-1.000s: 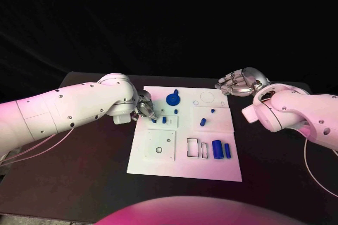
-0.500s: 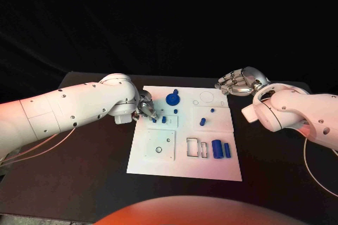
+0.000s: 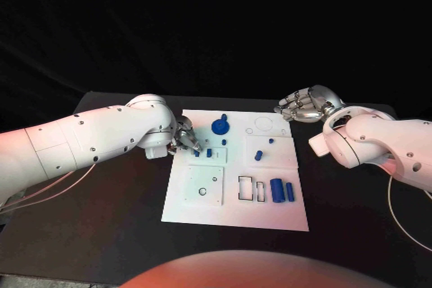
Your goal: Assemble the parts on the task board
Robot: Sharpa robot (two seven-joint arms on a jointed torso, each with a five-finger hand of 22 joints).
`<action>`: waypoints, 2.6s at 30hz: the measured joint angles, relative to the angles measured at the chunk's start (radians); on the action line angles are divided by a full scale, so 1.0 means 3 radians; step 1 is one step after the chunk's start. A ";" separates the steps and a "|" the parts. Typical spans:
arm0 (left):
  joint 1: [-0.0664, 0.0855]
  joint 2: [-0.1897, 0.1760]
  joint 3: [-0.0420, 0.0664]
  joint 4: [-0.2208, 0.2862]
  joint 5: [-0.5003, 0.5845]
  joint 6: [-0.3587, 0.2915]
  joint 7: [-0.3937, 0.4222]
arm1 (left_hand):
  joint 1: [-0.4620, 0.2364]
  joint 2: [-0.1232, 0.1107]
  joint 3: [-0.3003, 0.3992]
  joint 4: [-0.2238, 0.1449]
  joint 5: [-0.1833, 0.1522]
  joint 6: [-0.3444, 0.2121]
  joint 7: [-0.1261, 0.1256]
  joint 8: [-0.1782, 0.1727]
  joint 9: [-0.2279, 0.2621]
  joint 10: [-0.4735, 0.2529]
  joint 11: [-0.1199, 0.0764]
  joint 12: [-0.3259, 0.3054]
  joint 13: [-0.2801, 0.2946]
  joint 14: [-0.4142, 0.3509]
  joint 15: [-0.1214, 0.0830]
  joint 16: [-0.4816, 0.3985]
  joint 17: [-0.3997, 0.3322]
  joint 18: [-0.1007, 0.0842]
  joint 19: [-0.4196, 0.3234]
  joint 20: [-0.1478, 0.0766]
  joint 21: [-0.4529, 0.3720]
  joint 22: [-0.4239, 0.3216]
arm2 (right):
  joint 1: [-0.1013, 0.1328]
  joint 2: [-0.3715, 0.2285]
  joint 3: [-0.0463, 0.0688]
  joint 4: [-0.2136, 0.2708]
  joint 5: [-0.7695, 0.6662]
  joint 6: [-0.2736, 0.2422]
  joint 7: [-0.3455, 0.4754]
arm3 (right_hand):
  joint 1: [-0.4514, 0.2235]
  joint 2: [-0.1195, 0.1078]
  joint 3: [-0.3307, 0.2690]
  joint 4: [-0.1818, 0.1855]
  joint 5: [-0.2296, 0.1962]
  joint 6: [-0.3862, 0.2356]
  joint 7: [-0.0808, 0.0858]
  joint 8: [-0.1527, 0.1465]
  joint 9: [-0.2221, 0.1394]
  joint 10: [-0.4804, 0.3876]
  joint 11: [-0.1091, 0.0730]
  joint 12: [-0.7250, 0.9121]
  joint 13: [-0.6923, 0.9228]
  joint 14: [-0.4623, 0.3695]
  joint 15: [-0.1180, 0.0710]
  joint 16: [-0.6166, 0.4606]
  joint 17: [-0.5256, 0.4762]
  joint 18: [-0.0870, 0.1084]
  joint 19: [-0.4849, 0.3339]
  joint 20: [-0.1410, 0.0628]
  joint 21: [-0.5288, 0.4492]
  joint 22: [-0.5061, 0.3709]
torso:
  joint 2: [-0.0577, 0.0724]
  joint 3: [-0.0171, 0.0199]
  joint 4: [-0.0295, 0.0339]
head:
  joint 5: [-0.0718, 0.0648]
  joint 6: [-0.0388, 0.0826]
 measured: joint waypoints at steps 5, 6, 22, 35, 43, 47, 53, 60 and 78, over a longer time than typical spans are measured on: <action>0.0000 -0.0002 0.0000 -0.0011 0.0018 -0.0002 -0.0007 | -0.0045 -0.0026 -0.0111 0.0111 -0.0050 -0.0017 0.0027 -0.0019 0.0005 -0.0040 0.0000 -0.0030 -0.0042 0.0000 0.0000 -0.0014 0.0000 0.0000 0.0000 0.0000 -0.0039 -0.0015 | 0.0000 -0.0005 0.0000 0.0005 0.0001 0.0000 0.0000 | 0.0000 0.0000 -0.0009 -0.0010 0.0000 -0.0011 0.0011 0.0000 -0.0004 0.0000 0.0000 -0.0012 0.0000 0.0000 0.0000 0.0000 -0.0004 0.0000 0.0000 0.0000 0.0000 -0.0004 | 0.0000 0.0000 0.0001 | -0.0001 -0.0001; 0.0000 -0.0003 0.0000 -0.0012 0.0021 -0.0003 -0.0008 | -0.0052 -0.0033 -0.0137 0.0137 -0.0071 -0.0025 0.0035 -0.0019 0.0008 -0.0045 0.0005 -0.0030 -0.0042 0.0000 0.0000 -0.0016 0.0000 0.0000 0.0000 0.0000 -0.0050 -0.0017 | 0.0000 -0.0006 0.0000 0.0005 0.0001 0.0000 0.0000 | 0.0000 0.0000 -0.0010 -0.0010 0.0000 -0.0011 0.0011 0.0000 -0.0004 0.0000 0.0000 -0.0012 0.0000 0.0000 0.0000 0.0000 -0.0004 0.0000 0.0000 0.0000 0.0000 -0.0004 | 0.0000 0.0000 0.0002 | -0.0001 0.0000; -0.0006 -0.0032 0.0004 -0.0006 0.0086 -0.0053 -0.0016 | -0.0024 0.0002 -0.0717 0.0412 0.0030 -0.0053 0.0062 -0.0033 0.0034 -0.0069 0.0029 -0.0016 -0.0003 0.0000 0.0000 -0.0016 0.0003 0.0000 0.0018 0.0018 -0.0096 -0.0010 | 0.0000 -0.0020 0.0000 0.0011 0.0027 0.0003 0.0017 | 0.0000 0.0000 -0.0037 0.0000 0.0000 -0.0046 -0.0003 0.0000 -0.0019 -0.0024 0.0024 -0.0012 -0.0004 -0.0036 0.0012 -0.0012 -0.0026 0.0000 0.0000 0.0000 0.0000 -0.0030 | 0.0000 0.0000 0.0000 | -0.0009 0.0005; -0.0013 -0.0149 0.0057 0.0078 0.0198 -0.0332 0.0115 | 0.0067 0.0001 -0.0780 0.0416 0.0254 -0.0138 0.0081 -0.0036 0.0044 -0.0195 0.0034 -0.0087 -0.0136 0.0000 0.0000 -0.0066 0.0002 0.0000 -0.0005 0.0039 -0.0204 -0.0055 | 0.0000 -0.0023 0.0000 0.0011 0.0042 0.0009 0.0025 | 0.0000 0.0000 -0.0047 0.0009 0.0000 -0.0046 -0.0003 0.0000 -0.0018 -0.0024 0.0024 -0.0012 -0.0006 -0.0036 0.0012 -0.0025 -0.0029 0.0000 0.0000 0.0000 0.0000 -0.0030 | -0.0001 -0.0003 0.0002 | -0.0020 0.0015; -0.0009 -0.0173 0.0078 0.0108 0.0330 -0.0641 0.0681 | 0.0430 -0.0059 -0.1129 0.0388 0.1095 -0.0639 0.0285 -0.0070 0.0004 -0.1013 0.0226 -0.0569 -0.0800 -0.0262 0.0189 -0.0561 -0.0576 0.0054 -0.0647 0.0167 -0.1062 -0.0595 | 0.0000 -0.0025 0.0000 0.0008 0.0045 0.0011 0.0028 | 0.0000 0.0000 -0.0046 0.0009 0.0000 -0.0046 -0.0002 0.0000 -0.0022 -0.0024 0.0024 -0.0012 -0.0006 -0.0036 0.0012 -0.0025 -0.0033 0.0000 0.0000 0.0000 0.0000 -0.0036 | -0.0003 -0.0003 0.0004 | -0.0032 0.0027; -0.0009 -0.0137 0.0073 0.0112 0.0341 -0.0829 0.1097 | 0.0912 0.0016 -0.1129 0.0253 0.0899 -0.0797 0.0414 -0.0291 -0.0192 -0.1416 0.0363 -0.0917 -0.1068 -0.0723 0.0306 -0.0969 -0.1299 0.0054 -0.0776 0.0262 -0.1264 -0.0684 | 0.0000 -0.0026 0.0000 0.0004 0.0044 0.0012 0.0031 | 0.0000 0.0000 -0.0046 0.0009 0.0012 -0.0045 -0.0002 0.0000 -0.0022 -0.0024 0.0024 -0.0012 -0.0006 -0.0036 0.0012 -0.0025 -0.0038 0.0000 0.0000 0.0000 0.0000 -0.0043 | -0.0001 -0.0003 0.0004 | -0.0039 0.0034; -0.0031 -0.0045 0.0047 0.0074 0.0066 -0.1158 0.1689 | 0.1275 -0.0034 -0.0960 -0.0019 0.0569 -0.0504 0.0467 -0.0629 -0.0512 -0.1479 0.0405 -0.1215 -0.1397 -0.0799 0.0347 -0.0969 -0.1394 0.0054 -0.0769 0.0317 -0.1259 -0.0611 | 0.0000 -0.0026 0.0000 -0.0004 0.0026 0.0016 0.0042 | 0.0035 0.0035 -0.0045 0.0008 0.0013 -0.0045 -0.0002 0.0015 -0.0026 -0.0024 0.0024 -0.0012 -0.0006 -0.0036 0.0012 -0.0025 -0.0045 0.0000 -0.0012 0.0012 0.0000 -0.0054 | 0.0002 -0.0005 0.0002 | -0.0042 0.0053; -0.0047 0.0084 -0.0016 -0.0038 -0.0657 -0.1312 0.2094 | 0.1241 -0.0131 -0.0962 -0.0127 0.0333 -0.0381 0.0433 -0.0949 -0.0737 -0.1497 0.0423 -0.1591 -0.1727 -0.0883 0.0382 -0.1014 -0.1622 0.0053 -0.0804 0.0352 -0.1234 -0.0537 | 0.0000 -0.0021 -0.0001 -0.0005 -0.0005 0.0023 0.0058 | 0.0048 0.0048 -0.0027 -0.0010 0.0013 -0.0045 -0.0002 0.0015 -0.0030 -0.0048 0.0024 -0.0012 -0.0006 -0.0036 0.0012 -0.0025 -0.0049 0.0000 -0.0012 0.0012 0.0000 -0.0062 | 0.0003 -0.0005 0.0002 | -0.0048 0.0059; -0.0061 0.0387 -0.0105 -0.0350 -0.1735 -0.1142 0.2286 | 0.1183 -0.0190 -0.1131 -0.0139 0.0261 -0.0178 0.0401 -0.1247 -0.0889 -0.1509 0.0435 -0.1914 -0.2010 -0.0720 0.0340 -0.0846 -0.1534 0.0053 -0.0768 0.0340 -0.1247 -0.0497 | -0.0002 -0.0008 -0.0001 -0.0003 -0.0157 0.0031 0.0066 | 0.0048 0.0048 -0.0018 -0.0019 0.0032 -0.0045 -0.0002 0.0026 -0.0033 -0.0048 0.0024 -0.0012 -0.0005 -0.0036 0.0012 -0.0025 -0.0057 0.0000 -0.0012 0.0012 0.0000 -0.0071 | 0.0009 -0.0003 -0.0006 | -0.0063 0.0064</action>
